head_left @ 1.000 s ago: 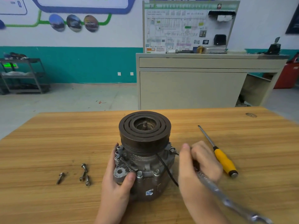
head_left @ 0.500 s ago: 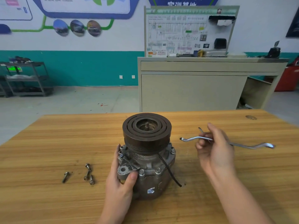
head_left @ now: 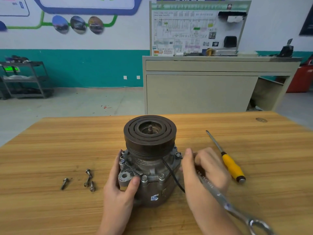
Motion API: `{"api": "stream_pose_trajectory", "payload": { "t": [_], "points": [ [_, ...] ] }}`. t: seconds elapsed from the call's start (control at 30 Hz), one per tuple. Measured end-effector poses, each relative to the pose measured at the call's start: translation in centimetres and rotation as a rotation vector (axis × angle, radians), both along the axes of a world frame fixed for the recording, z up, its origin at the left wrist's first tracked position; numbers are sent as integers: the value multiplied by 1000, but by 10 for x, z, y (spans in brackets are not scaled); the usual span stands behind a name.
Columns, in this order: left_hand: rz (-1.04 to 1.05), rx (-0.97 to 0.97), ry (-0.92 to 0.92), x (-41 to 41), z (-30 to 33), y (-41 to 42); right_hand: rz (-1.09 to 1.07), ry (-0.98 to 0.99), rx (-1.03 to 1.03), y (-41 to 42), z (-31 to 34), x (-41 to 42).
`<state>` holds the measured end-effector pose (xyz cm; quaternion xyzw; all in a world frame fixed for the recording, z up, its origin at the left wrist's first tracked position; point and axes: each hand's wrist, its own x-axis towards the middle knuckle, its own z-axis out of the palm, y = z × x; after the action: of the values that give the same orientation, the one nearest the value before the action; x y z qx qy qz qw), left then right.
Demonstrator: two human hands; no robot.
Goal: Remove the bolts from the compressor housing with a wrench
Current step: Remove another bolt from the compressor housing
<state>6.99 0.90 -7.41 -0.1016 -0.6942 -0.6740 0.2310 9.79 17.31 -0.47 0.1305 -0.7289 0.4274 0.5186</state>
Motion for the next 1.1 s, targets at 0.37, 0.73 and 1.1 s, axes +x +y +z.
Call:
{"api": "stream_pose_trajectory", "payload": {
  "t": [0.37,0.73,1.1],
  "points": [
    [39,39,-20,0,2,2,792,-747,-778,53,19,-83],
    [44,20,-28,-2,0,2,631,-487,-1056,51,19,-42],
    [54,6,-30,-2,2,2,411,-145,-717,16,6,-15]
  ]
}}
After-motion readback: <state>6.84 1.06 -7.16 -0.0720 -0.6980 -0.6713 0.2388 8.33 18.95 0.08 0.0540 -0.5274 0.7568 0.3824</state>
